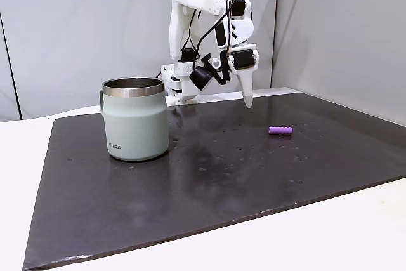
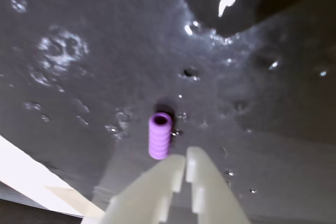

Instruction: Grasp a pengrip and put it in the cup.

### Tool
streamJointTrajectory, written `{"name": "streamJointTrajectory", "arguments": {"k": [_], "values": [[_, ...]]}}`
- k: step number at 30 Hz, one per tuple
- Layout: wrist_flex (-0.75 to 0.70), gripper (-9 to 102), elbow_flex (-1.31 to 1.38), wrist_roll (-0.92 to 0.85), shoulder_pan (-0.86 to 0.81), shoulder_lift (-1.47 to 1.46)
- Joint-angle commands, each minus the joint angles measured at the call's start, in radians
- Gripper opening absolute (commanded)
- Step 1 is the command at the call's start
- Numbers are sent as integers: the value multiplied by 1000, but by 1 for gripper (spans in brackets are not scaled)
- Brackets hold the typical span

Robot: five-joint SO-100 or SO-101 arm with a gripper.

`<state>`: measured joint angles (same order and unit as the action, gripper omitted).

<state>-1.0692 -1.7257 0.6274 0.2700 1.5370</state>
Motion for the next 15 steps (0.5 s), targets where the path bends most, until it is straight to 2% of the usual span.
{"name": "streamJointTrajectory", "arguments": {"k": [1,7,12,15], "values": [[-18,2,91,34,23,-37],[-60,5,212,55,46,-150],[-63,21,258,80,63,-190],[-97,24,334,89,71,-236]]}}
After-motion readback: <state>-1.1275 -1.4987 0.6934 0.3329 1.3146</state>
